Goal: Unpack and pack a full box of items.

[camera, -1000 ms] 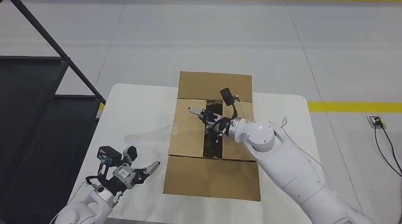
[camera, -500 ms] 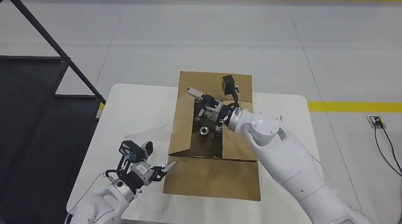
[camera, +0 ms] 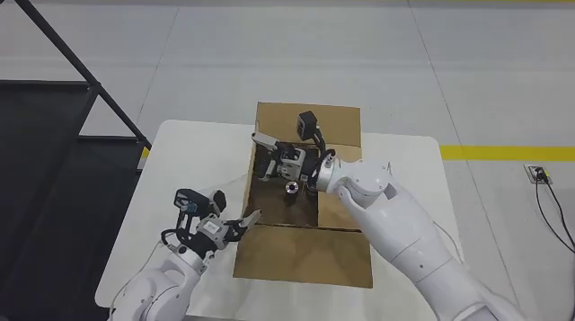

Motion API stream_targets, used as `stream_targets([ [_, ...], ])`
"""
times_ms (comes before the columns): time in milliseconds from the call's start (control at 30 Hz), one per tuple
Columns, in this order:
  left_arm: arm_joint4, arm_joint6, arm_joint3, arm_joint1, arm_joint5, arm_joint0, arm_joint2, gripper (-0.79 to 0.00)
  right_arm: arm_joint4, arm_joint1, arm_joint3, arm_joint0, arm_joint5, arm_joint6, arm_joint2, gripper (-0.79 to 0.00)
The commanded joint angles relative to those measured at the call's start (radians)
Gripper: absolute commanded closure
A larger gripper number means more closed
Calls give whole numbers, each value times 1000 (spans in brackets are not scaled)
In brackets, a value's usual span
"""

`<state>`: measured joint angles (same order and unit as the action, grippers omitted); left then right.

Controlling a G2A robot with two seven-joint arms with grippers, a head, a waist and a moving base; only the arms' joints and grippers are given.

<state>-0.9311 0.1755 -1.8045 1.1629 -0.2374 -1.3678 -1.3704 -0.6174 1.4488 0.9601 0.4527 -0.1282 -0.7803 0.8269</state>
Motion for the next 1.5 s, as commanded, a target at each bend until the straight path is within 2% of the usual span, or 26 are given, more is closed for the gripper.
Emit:
stream_targets([
  [0, 13, -19, 0, 2, 15, -7, -5, -785, 0, 2, -7, -1, -15, -15, 4, -785],
  [167, 52, -62, -4, 2, 29, -35, -38, -785, 33, -4, 1, 7, -45, -30, 30, -785],
  [300, 65, -77, -13, 1, 36, -59, -73, -785, 101, -21, 42, 39, -90, 11, 74, -785],
  [600, 90, -112, -17, -5, 44, -129, -169, -785, 230, -99, 221, 191, -112, 12, 282, -785],
  [833, 135, -78, 41, -9, 37, -136, -225, -785, 258, -138, 335, 296, -87, -3, 415, -785],
  [1167, 138, -5, 135, -13, 4, -106, -239, -785, 263, -173, 463, 409, -101, -33, 548, -785],
  [1333, 138, 1, 131, -15, 1, -103, -253, -785, 256, -182, 481, 430, -92, -40, 578, -785],
  [1467, 142, -12, 78, -18, -17, -122, -279, -785, 262, -188, 480, 435, -89, -45, 591, -785],
])
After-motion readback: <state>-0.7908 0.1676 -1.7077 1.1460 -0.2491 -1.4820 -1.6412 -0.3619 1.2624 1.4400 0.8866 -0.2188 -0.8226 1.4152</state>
